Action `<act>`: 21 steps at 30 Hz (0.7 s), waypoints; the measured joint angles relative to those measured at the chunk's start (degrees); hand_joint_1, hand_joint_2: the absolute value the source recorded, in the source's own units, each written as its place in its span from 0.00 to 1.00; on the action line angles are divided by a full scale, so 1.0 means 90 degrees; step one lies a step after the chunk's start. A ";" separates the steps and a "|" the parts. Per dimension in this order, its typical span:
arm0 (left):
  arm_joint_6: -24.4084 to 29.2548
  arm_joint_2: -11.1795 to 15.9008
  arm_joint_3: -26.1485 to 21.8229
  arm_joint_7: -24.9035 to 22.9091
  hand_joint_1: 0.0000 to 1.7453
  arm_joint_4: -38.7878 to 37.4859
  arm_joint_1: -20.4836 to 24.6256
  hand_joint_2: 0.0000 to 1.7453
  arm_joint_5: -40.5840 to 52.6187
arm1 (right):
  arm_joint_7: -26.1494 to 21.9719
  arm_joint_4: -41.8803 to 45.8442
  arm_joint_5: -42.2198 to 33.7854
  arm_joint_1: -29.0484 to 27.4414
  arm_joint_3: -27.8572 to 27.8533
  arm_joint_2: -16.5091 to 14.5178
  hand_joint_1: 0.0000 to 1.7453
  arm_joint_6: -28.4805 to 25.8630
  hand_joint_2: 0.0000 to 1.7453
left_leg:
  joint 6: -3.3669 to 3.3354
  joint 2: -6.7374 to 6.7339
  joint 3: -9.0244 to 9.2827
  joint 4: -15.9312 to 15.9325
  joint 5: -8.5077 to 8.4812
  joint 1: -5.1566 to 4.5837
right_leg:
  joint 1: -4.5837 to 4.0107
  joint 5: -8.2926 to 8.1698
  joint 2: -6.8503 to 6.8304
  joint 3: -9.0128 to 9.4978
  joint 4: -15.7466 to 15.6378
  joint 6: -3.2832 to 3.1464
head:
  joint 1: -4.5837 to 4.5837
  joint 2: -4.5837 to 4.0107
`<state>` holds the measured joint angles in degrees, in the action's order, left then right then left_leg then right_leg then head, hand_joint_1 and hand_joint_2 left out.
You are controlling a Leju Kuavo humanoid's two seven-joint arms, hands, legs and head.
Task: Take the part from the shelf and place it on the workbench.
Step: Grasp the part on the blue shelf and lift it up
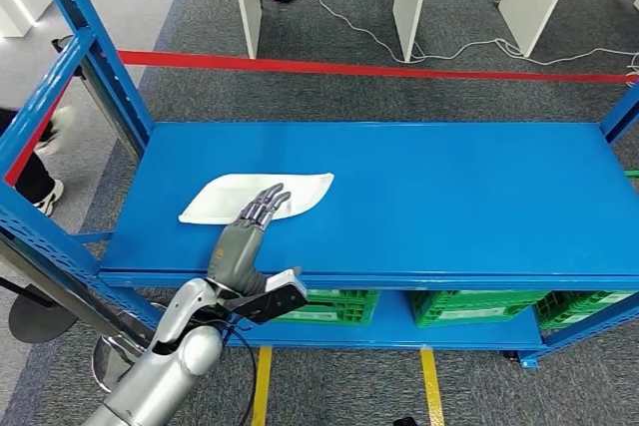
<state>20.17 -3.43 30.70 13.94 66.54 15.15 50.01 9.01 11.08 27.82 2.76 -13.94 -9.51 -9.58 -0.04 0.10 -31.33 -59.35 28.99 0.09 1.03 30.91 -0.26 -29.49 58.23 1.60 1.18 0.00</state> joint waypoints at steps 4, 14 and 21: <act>0.0000 0.0002 0.0013 -0.0001 0.00 -0.0024 0.0006 1.00 0.0000 | 0.0000 0.0000 0.0000 0.0000 0.0000 0.0000 0.00 -0.0001 0.00 | 0.0000 0.0000 0.0000 0.0000 0.0000 0.0000 | 0.0000 0.0000 0.0000 0.0000 0.0000 0.0000 | 0.0000 -0.0001; 0.0000 0.0005 0.0020 -0.0002 0.00 -0.0028 0.0009 1.00 0.0000 | 0.0000 0.0000 0.0001 0.0000 0.0000 0.0000 0.00 -0.0001 0.00 | 0.0000 0.0000 0.0000 0.0000 0.0000 -0.0001 | 0.0000 0.0000 0.0000 0.0001 0.0000 0.0000 | -0.0001 0.0000; 0.0342 0.0039 0.0029 -0.0360 0.00 -0.0033 0.0021 1.00 0.0553 | -0.0023 -0.0001 0.0012 0.0000 -0.0002 0.0000 0.00 -0.0001 0.00 | 0.0000 0.0000 0.0000 0.0000 0.0000 0.0000 | 0.0000 0.0000 0.0000 0.0000 0.0000 0.0000 | -0.0001 -0.0001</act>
<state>23.25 -3.08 30.97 10.70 66.24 15.34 54.99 8.80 11.08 27.93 2.76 -13.97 -9.51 -9.59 -0.04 0.10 -31.33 -59.34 28.99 0.09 1.03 30.91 -0.26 -29.49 58.23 1.60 1.18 -0.01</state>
